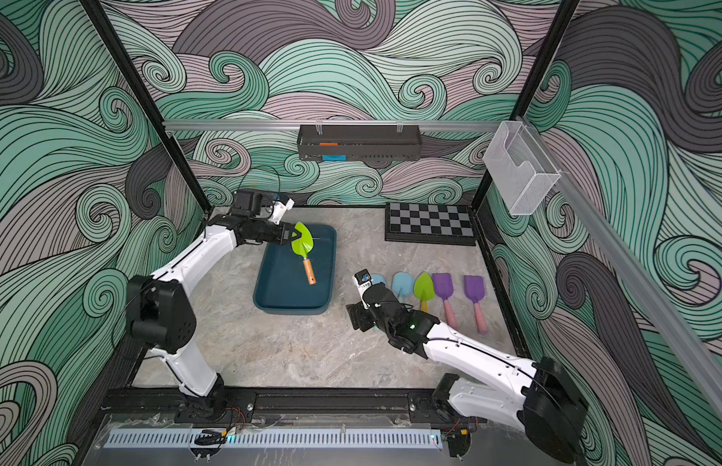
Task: Put the shovel into the storage box
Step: Place the shovel in the storage box.
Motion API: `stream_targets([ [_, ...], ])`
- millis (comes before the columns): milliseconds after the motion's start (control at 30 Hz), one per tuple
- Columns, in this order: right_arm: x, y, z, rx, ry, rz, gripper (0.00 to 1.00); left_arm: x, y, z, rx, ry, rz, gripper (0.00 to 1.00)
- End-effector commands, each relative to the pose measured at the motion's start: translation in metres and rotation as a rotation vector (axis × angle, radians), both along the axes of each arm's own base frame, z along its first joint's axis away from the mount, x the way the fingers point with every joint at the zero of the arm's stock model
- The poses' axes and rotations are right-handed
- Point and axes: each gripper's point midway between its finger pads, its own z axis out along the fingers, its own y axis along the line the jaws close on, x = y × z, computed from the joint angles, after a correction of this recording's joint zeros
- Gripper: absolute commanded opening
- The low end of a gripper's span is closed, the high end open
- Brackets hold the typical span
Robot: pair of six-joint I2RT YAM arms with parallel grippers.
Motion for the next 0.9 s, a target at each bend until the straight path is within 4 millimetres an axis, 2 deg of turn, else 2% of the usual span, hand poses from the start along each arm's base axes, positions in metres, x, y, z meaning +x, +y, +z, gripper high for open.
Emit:
stream_targets([
  [0, -0.002, -0.007, -0.005, 0.014, 0.017, -0.027, 0.78, -0.005, -0.007, -0.027, 0.015, 0.109, -0.08, 0.0],
  [100, -0.004, -0.011, -0.013, 0.006, 0.034, -0.038, 0.79, 0.008, -0.017, -0.043, -0.034, 0.141, -0.087, 0.0],
  [233, -0.005, -0.02, -0.019, 0.001, 0.046, -0.063, 0.8, 0.017, -0.032, -0.059, -0.103, 0.177, -0.108, 0.0],
  [500, -0.004, -0.033, -0.034, 0.013, 0.097, -0.116, 0.78, 0.014, -0.067, -0.093, -0.13, 0.25, -0.163, 0.0],
  [867, -0.01, -0.04, -0.04, 0.021, 0.11, -0.136, 0.77, 0.015, -0.092, -0.127, -0.161, 0.312, -0.151, 0.0],
])
